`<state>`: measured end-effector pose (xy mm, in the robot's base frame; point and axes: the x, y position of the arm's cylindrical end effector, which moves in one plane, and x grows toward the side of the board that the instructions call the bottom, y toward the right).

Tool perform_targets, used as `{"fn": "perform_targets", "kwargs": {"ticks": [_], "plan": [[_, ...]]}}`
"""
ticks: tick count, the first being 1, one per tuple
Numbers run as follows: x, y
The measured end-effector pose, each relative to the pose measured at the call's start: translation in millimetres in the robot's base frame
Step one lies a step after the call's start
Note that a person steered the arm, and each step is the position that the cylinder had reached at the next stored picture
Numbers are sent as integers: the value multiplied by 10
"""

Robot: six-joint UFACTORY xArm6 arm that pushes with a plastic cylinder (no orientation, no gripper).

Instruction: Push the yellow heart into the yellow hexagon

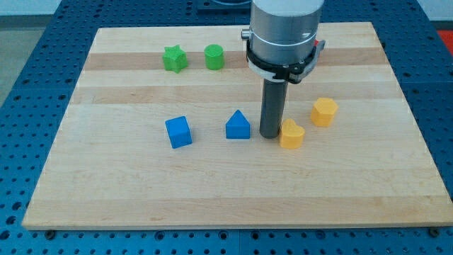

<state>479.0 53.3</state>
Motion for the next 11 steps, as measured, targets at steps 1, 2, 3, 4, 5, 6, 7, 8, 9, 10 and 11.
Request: {"fn": "perform_targets", "kwargs": {"ticks": [1,2,3,4,5,6,7,8,9,10,11], "plan": [[169,0],[357,0],[595,0],[616,0],[271,0],[-111,-1],[-179,-2],[-33,34],[200,34],[448,34],[483,34]]}}
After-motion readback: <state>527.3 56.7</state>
